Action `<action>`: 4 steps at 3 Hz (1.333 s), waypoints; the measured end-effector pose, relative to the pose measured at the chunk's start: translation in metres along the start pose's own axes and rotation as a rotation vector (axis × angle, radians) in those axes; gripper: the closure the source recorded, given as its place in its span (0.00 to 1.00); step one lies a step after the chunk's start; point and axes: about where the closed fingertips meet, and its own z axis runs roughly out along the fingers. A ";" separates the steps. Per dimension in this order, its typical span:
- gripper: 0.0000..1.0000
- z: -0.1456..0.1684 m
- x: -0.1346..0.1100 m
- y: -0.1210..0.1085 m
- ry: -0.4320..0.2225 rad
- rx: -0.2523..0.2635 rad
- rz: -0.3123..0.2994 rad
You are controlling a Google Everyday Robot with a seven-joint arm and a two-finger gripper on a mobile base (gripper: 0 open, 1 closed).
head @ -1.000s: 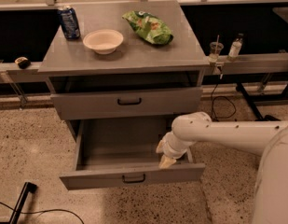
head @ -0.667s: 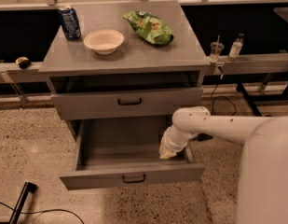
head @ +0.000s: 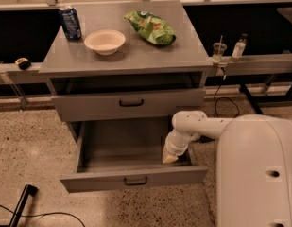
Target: Open middle drawer
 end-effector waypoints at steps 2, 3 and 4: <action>1.00 0.025 -0.003 0.026 -0.013 -0.081 -0.002; 1.00 0.027 -0.018 0.054 -0.046 -0.147 -0.035; 1.00 0.027 -0.018 0.053 -0.046 -0.147 -0.035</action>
Offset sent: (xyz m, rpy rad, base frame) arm -0.0928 0.0295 -0.0280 0.0922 0.2235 0.1137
